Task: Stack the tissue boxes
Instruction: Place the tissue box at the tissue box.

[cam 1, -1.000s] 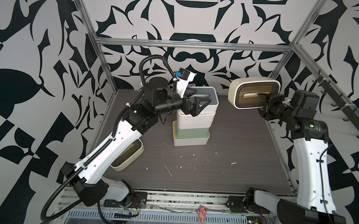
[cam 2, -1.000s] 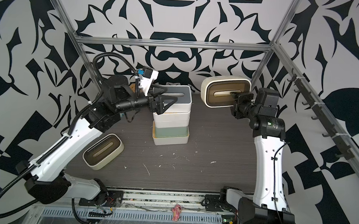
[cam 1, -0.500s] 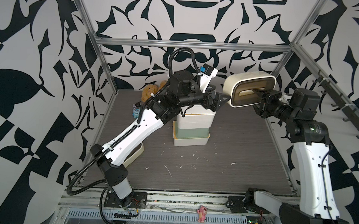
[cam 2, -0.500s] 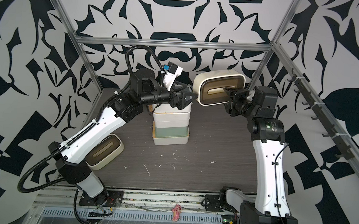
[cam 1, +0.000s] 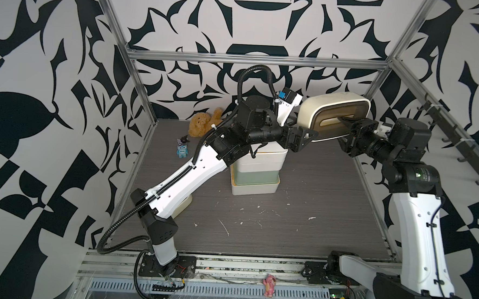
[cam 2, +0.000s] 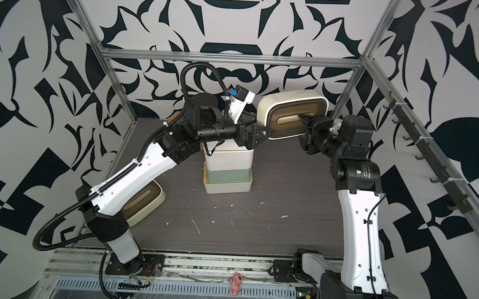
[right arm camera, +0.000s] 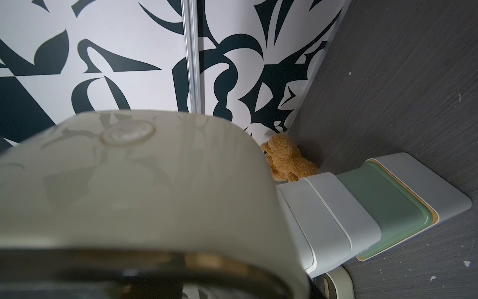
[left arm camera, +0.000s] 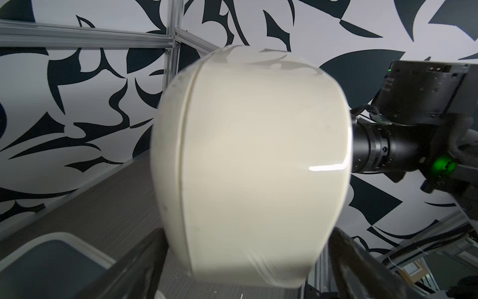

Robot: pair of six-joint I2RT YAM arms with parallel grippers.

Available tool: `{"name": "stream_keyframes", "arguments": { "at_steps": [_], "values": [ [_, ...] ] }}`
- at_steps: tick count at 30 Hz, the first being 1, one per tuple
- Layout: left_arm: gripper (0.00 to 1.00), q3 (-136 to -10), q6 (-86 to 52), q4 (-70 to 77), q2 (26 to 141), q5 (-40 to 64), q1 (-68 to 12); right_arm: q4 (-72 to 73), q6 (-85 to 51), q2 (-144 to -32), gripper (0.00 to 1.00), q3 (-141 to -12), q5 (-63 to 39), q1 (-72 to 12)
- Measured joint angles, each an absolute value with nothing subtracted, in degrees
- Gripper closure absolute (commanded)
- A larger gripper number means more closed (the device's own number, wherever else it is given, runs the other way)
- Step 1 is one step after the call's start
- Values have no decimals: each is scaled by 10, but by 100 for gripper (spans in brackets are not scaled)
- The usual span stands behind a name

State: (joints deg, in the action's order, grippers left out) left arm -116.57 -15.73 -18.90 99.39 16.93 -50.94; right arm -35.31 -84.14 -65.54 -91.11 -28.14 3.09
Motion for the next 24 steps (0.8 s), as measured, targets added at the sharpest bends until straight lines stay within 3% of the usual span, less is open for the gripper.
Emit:
{"name": "stream_keyframes", "arguments": {
  "at_steps": [16,22,24],
  "values": [
    [7,-1166,-165,-174,995,141,-512,-353,-841,-655,69,-901,-280,17],
    [14,-1166,-166,-169,995,129,-513,-353,-841,-655,68,-899,-278,11],
    [21,-1165,-167,-166,995,125,-514,-353,-841,-656,68,-897,-276,10]
  ]
}}
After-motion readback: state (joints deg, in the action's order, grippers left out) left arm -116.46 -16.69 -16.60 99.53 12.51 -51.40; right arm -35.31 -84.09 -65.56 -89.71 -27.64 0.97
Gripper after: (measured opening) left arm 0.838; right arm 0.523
